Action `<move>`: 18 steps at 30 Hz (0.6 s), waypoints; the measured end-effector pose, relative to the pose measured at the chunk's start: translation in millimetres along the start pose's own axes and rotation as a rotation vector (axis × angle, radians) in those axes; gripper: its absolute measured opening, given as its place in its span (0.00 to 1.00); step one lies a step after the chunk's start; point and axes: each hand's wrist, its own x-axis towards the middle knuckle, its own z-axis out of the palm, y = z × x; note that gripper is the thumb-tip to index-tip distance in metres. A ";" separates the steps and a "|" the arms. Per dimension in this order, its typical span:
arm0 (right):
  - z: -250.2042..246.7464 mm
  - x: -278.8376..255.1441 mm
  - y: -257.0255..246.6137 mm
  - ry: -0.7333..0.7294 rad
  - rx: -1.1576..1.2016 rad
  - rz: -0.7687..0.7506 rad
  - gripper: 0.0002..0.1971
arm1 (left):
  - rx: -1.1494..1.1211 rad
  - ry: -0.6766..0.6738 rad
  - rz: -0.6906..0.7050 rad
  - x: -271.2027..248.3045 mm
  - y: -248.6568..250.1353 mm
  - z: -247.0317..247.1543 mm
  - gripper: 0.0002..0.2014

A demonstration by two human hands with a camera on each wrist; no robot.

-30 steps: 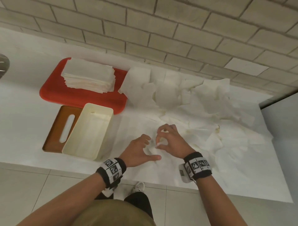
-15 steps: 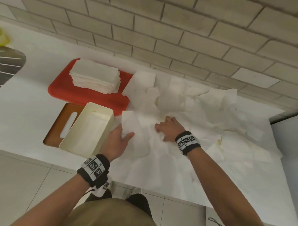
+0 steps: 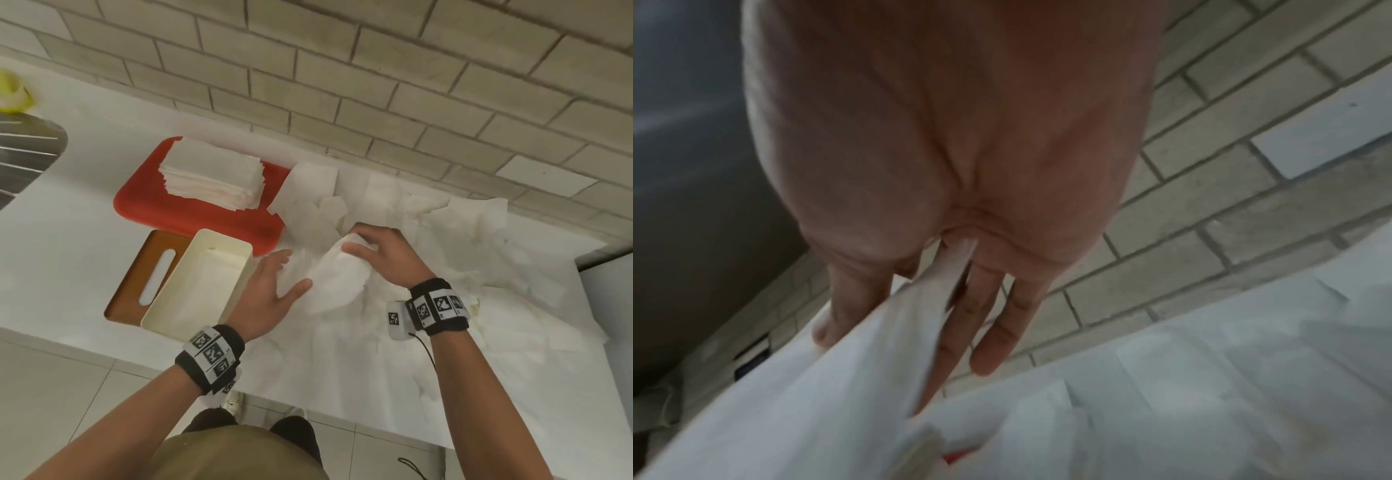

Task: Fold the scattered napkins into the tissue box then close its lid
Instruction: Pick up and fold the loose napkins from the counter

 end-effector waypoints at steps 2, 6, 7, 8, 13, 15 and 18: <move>-4.5 -3.8 -25.4 -0.026 0.006 -0.042 0.06 | -0.092 -0.058 0.055 -3.2 13.1 -3.3 0.45; -4.1 -3.7 -80.1 -0.096 0.016 -0.145 0.04 | -0.185 -0.108 0.132 4.7 37.0 -21.4 0.34; -1.5 -1.1 -89.5 -0.058 0.036 -0.162 0.03 | -0.151 -0.072 0.146 6.9 40.0 -29.1 0.27; 1.9 2.1 -96.1 0.003 0.072 -0.164 0.03 | -0.114 -0.026 0.158 8.1 40.7 -37.7 0.22; 43.8 27.3 -114.9 0.131 0.264 -0.058 0.22 | -0.006 0.122 0.033 -0.6 17.3 -97.0 0.23; 78.4 45.9 -117.9 0.155 0.235 -0.058 0.20 | 0.089 0.119 -0.066 -5.7 -8.0 -118.1 0.26; 132.6 76.8 -116.8 0.139 0.075 -0.086 0.15 | 0.243 0.106 -0.200 -15.9 -52.7 -136.6 0.28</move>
